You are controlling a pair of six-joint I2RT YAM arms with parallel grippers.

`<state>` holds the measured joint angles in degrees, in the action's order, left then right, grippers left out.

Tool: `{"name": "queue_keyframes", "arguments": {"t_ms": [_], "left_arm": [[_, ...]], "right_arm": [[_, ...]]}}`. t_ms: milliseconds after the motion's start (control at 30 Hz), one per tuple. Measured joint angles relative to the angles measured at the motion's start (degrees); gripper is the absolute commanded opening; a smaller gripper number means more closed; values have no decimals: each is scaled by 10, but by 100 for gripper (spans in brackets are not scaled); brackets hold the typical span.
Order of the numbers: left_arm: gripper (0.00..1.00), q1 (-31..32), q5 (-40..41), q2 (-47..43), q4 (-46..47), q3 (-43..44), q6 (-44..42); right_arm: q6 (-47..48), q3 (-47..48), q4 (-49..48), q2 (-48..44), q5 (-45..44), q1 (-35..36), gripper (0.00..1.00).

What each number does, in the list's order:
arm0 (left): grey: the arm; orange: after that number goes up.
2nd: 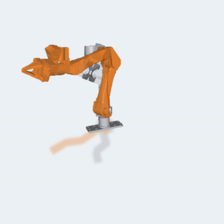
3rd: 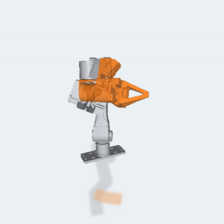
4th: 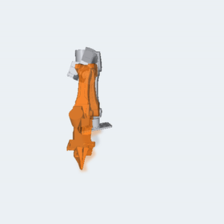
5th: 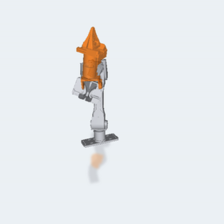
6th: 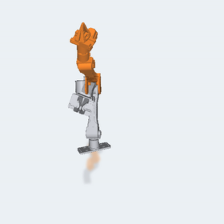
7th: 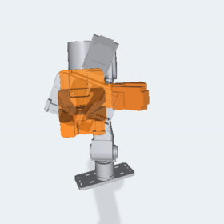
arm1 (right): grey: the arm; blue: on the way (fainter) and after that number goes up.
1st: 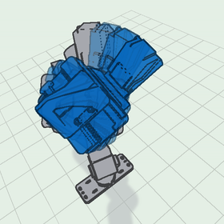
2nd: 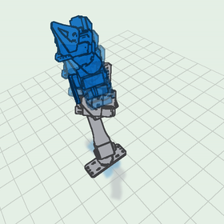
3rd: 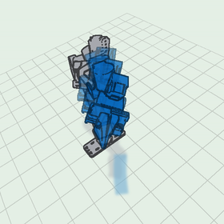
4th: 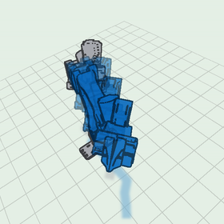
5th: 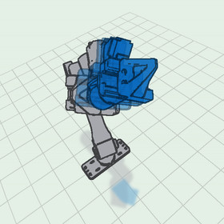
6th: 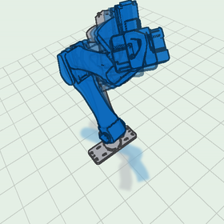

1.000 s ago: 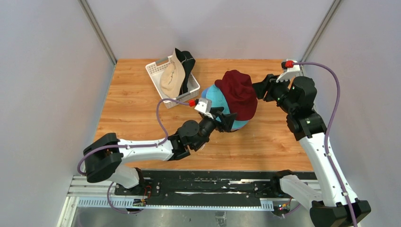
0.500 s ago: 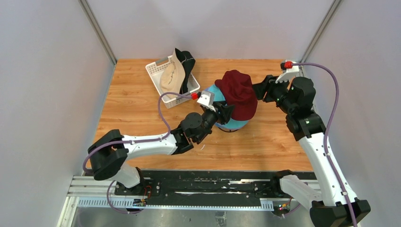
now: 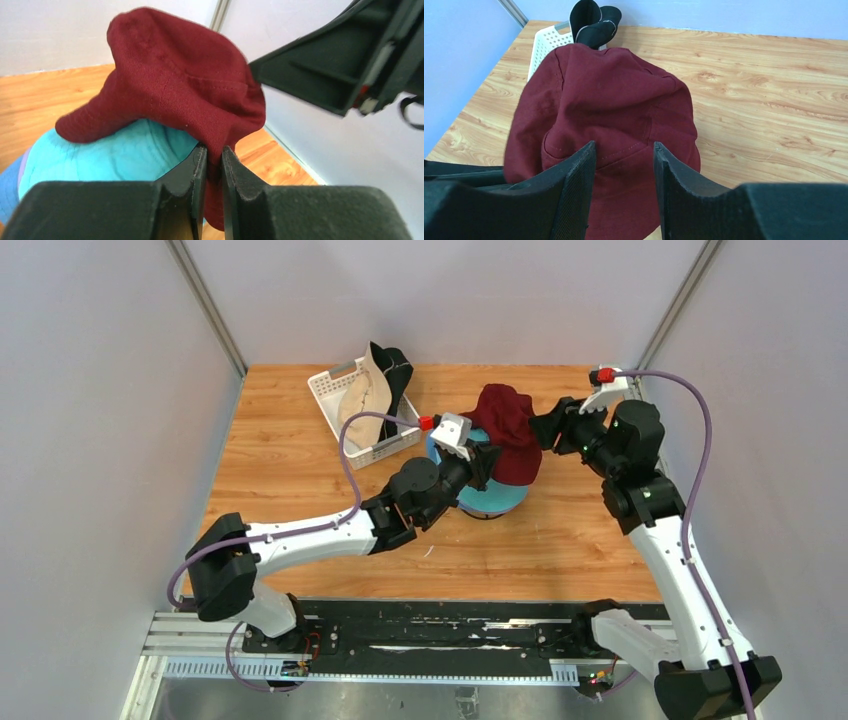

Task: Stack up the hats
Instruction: Stack the hat on the hat.

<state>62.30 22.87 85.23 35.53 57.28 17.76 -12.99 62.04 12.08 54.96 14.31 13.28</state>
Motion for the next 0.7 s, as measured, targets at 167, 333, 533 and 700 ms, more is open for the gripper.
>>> {"name": "queue_keyframes", "arguments": {"t_ms": [167, 333, 533, 700], "left_arm": [[19, 0, -6, 0, -77, 66, -10], [20, 0, -6, 0, -137, 103, -14], [37, 0, -6, -4, -172, 107, -17], [51, 0, -3, -22, -188, 106, -19]], "right_arm": [[0, 0, -2, 23, 7, 0, 45], [0, 0, -2, 33, 8, 3, 45], [0, 0, -2, 35, 7, 7, 45], [0, 0, -2, 37, 7, 10, 45]]}}
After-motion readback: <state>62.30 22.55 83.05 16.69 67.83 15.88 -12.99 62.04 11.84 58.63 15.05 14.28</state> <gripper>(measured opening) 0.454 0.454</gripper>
